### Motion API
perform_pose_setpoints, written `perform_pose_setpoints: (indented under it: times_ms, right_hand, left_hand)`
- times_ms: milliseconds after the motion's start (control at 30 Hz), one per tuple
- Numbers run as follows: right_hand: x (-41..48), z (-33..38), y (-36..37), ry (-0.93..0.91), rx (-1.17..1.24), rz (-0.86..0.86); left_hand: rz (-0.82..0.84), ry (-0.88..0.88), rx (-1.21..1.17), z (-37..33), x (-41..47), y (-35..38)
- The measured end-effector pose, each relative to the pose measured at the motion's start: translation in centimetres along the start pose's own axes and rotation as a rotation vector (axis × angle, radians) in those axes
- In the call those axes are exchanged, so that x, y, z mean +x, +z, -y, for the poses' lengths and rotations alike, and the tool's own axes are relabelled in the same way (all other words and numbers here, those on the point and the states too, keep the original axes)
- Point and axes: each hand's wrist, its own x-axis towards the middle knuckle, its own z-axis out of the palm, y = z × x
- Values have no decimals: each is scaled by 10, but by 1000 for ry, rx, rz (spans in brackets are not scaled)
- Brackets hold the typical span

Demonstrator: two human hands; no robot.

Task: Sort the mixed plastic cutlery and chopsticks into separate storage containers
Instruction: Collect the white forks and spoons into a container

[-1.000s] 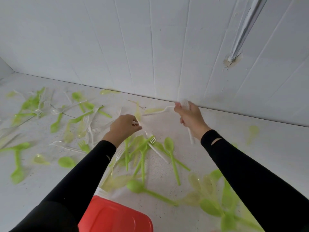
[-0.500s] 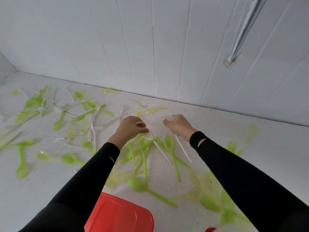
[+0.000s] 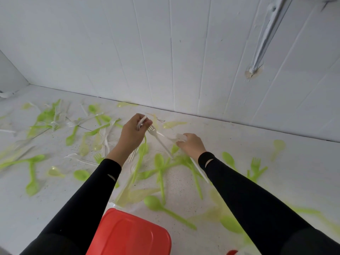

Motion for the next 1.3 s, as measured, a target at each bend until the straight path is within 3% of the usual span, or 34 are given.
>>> perform_pose_setpoints:
  times_ms: [267, 467, 733, 833, 933, 1000, 1133, 1300]
  right_hand:
    - [-23, -17, -57, 9, -142, -169]
    - [-65, -21, -112, -69, 212, -189]
    - [-140, -35, -197, -156, 433, -260]
    - [-169, -45, -220, -152, 332, -237]
    - [-197, -64, -237, -140, 66, -370]
    - [-211, -79, -243, -118, -22, -373]
    - [-235, -114, -262, -55, 45, -286]
    - [-251, -144, -291, -2, 375, -241]
  left_hand:
    - [-43, 203, 27, -46, 0, 12]
    - [-54, 261, -93, -89, -27, 27]
    - [66, 225, -263, -155, -77, 67]
    - [109, 214, -304, -176, -94, 96]
    - [168, 275, -302, -201, -110, 131]
    - [215, 295, -310, -215, -121, 156]
    - [277, 251, -369, -241, -145, 210]
    - [285, 36, -495, -250, -163, 265]
